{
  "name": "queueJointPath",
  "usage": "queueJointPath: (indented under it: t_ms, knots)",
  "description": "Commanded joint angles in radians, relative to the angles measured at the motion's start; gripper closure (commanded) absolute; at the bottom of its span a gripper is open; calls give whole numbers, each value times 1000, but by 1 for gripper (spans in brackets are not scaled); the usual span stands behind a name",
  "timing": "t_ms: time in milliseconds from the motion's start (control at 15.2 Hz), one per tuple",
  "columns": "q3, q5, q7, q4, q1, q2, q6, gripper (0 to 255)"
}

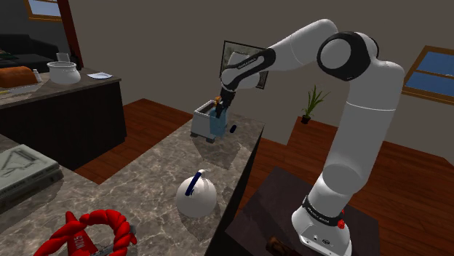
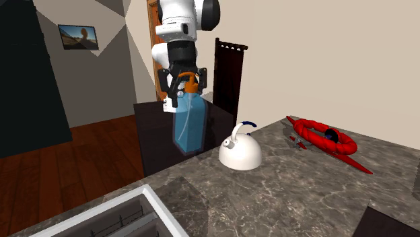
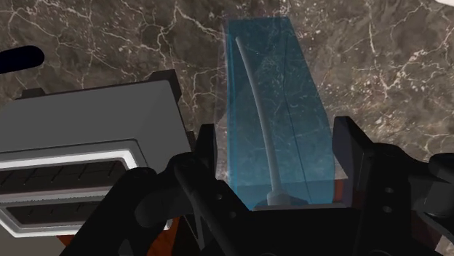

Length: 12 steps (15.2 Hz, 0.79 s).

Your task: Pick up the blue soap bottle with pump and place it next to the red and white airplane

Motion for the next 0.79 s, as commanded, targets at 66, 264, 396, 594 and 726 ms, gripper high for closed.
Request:
queueJointPath:
  t_ms: [66,264,396,594,726]
  knots:
    - [-1,-5,5,19,1,-19,-38,255]
    - [-2,-10,9,38,1,-37,-75,255]
    - [-3,-13,12,52,2,-49,-100,255]
    - [-4,-17,15,74,2,-64,-137,255]
    - [-4,-19,17,89,2,-74,-162,255]
